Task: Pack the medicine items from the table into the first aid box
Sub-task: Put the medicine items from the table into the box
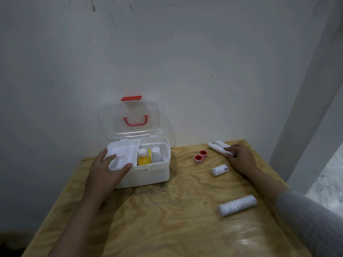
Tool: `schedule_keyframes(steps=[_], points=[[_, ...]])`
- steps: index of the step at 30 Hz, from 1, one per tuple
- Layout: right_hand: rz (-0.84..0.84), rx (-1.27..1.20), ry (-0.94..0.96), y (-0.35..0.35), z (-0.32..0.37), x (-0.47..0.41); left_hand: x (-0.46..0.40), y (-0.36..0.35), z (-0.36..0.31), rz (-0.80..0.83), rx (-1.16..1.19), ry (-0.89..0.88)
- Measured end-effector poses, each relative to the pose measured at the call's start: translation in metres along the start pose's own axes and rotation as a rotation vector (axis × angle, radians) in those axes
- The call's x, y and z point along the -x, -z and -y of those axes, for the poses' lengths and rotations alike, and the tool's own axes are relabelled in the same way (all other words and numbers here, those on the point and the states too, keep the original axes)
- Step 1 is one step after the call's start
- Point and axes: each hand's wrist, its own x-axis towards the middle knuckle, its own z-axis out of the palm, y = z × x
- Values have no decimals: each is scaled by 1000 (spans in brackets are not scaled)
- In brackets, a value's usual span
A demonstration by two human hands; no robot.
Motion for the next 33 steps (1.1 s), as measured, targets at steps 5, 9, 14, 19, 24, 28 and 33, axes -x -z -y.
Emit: schedule_keyframes(steps=[5,9,14,19,24,28,33], points=[[-76,-51,61,15,10,6,1,0,0,-2,22,3],[-128,-110,195,43,53,8,2,0,0,-1,25,-7],[44,-123,420,67,136,8,1,1,-1,-7,45,-11],[231,155,613,50,198,-3,0,2,2,-2,61,-12],[425,294,579,16,237,-16,0,1,4,11,72,-9],[546,378,521,-12,247,-25,0,1,4,7,78,-12],[661,406,494,-32,253,-30,-1,0,4,0,74,0]])
